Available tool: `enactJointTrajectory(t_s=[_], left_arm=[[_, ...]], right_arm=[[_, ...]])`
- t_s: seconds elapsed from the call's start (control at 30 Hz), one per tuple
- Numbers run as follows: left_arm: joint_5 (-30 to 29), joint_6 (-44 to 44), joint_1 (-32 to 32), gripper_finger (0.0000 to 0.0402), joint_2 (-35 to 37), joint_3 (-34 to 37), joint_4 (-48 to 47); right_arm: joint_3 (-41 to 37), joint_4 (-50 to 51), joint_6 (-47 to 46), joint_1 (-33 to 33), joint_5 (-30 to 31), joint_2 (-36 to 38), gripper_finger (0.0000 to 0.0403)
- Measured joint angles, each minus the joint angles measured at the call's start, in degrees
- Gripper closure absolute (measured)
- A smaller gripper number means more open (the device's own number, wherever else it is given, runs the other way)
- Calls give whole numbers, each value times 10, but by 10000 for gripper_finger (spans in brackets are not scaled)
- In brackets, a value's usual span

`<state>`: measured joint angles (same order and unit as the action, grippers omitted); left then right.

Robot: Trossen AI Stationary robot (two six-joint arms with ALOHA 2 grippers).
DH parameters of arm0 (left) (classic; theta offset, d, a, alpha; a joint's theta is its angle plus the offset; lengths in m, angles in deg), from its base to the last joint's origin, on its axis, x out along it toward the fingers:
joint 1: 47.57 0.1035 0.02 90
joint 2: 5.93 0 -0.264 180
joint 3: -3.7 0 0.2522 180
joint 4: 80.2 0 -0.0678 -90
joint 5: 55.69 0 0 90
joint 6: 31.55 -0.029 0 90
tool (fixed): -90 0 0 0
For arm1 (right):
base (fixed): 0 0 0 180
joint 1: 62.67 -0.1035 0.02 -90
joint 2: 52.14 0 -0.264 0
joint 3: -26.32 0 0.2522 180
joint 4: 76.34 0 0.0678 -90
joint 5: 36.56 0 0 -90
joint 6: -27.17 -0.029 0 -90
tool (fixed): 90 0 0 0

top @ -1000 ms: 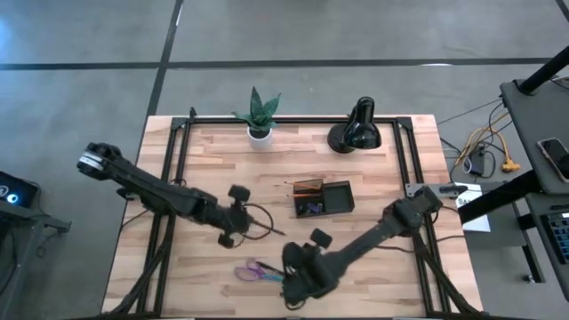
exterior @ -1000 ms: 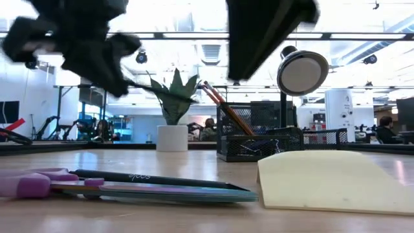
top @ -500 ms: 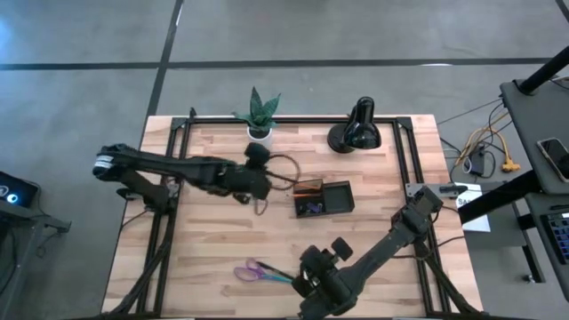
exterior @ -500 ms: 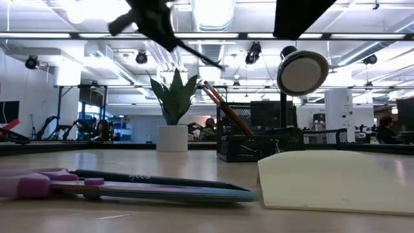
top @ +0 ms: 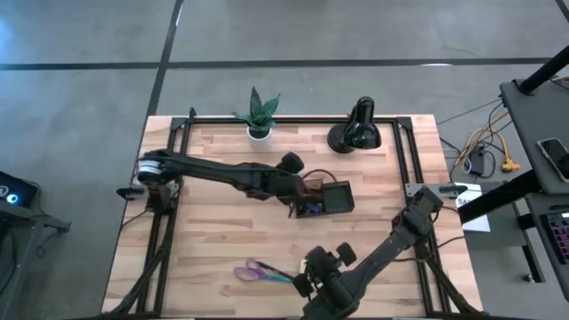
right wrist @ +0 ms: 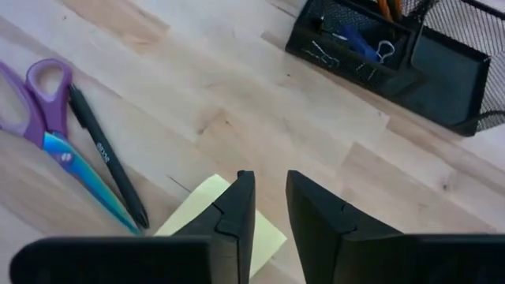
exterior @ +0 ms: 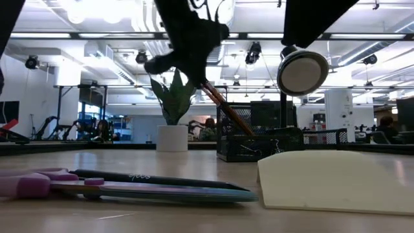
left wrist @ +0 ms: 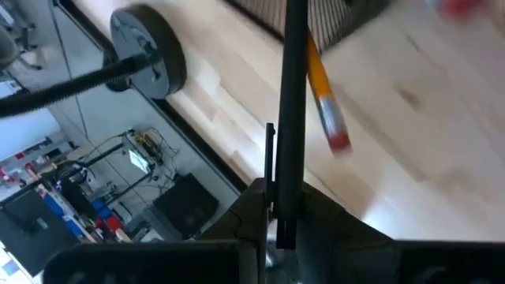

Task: Pick and place office supplies into organizer
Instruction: Put the top black ballpen into the black desk organizer, then put the black ballpen into the black desk organizer

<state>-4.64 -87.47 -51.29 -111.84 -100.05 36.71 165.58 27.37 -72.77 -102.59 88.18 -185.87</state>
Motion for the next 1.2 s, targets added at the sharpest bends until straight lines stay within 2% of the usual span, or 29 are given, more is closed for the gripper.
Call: enactJointTrajectory(t_s=[0.17,0.47,0.67,0.83,0.9,0.93,1.0,1.07,1.13,1.2], left_arm=[[7,-42,2,377,-38,-20,38],[6,-43,-9,325,-53,-22,55],[13,92,-26,293,-29,-36,32],[24,219,-45,274,19,-34,-47],[72,313,-48,272,47,-34,-106],[121,372,-47,272,63,-34,-132],[261,484,-45,272,97,-17,-161],[376,557,-46,272,133,21,-140],[405,606,-59,272,171,74,-101],[385,644,-74,272,214,134,-65]], right_arm=[[-10,-1,-30,-9,0,0,339],[-43,-4,-34,-15,-7,0,341],[-65,-5,-23,-14,-7,0,341],[-69,-12,-8,-12,-8,0,344],[-69,-35,26,-7,-21,0,344],[-70,-51,50,-2,-35,0,345],[-81,-101,106,12,-67,1,345],[-92,-165,172,27,-99,1,345],[-111,-225,222,38,-119,1,345],[-126,-263,246,47,-134,1,345]])
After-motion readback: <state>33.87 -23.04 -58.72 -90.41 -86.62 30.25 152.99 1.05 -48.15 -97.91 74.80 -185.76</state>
